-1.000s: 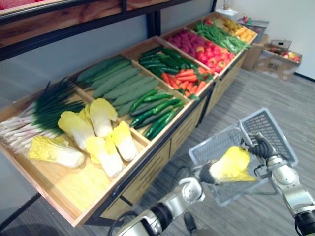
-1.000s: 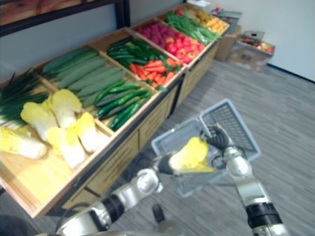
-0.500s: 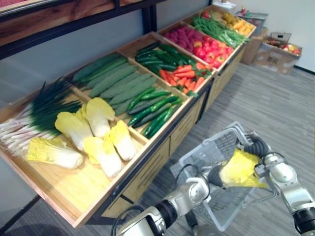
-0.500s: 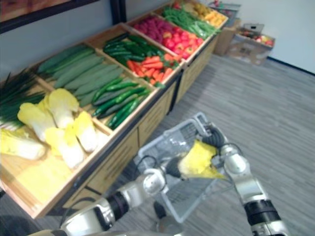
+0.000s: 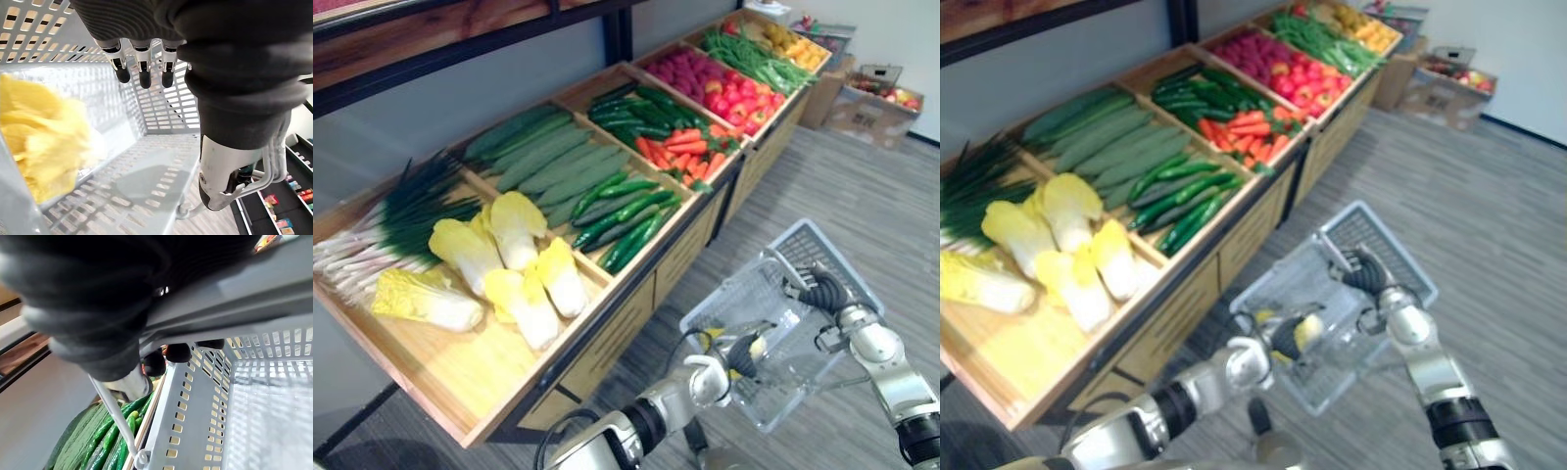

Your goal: Pick vegetable in the basket

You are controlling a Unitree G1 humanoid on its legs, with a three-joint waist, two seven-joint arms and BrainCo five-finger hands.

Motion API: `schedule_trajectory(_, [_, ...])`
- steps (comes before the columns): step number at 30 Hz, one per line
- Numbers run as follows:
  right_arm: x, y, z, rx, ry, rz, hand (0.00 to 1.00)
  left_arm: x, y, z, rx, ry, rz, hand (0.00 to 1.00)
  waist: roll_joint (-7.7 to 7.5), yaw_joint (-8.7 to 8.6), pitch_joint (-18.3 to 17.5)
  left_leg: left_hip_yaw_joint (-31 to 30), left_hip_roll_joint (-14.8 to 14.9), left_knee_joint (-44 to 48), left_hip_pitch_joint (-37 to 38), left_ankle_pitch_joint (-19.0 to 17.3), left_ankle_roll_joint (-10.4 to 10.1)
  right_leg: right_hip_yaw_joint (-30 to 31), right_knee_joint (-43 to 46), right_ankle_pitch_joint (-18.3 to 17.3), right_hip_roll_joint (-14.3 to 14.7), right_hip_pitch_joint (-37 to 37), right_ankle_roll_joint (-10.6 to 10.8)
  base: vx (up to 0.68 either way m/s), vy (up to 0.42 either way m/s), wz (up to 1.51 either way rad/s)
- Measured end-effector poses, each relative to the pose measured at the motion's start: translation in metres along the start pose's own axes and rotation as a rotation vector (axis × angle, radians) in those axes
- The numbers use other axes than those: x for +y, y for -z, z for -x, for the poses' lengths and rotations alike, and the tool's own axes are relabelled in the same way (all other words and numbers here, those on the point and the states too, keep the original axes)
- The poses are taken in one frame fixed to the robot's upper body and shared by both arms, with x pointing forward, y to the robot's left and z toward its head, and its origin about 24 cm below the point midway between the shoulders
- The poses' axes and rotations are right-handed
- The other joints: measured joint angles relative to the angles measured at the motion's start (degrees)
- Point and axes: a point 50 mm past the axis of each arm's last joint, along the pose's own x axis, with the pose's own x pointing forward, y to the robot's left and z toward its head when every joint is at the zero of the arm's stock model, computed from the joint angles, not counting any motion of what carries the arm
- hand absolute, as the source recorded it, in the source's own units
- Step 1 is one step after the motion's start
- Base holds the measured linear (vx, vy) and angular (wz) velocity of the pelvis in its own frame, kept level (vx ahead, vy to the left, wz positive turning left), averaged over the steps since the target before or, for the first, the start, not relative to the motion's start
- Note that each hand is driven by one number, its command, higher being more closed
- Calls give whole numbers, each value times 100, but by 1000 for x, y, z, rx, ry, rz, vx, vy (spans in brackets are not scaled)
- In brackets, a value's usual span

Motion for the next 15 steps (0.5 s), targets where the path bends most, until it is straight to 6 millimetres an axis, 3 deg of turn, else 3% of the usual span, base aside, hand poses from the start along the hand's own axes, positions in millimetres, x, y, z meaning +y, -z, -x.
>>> schedule_trajectory(10, [1, 15, 5, 67, 50, -24, 100, 10, -36, 3, -215, 31, -129, 0, 92, 43, -12, -172, -2, -17, -9, 35, 60, -62, 168, 0, -55, 23, 0, -42, -29, 10])
schedule_trajectory(15, [10, 33, 20, 141, 14, -10, 100, 23, -47, 12, -320, 10, -181, 0, 168, 170, -44, -260, 60, -25, -21, 66, 71, -153, 242, 0, -19, 24, -1, -42, -53, 10])
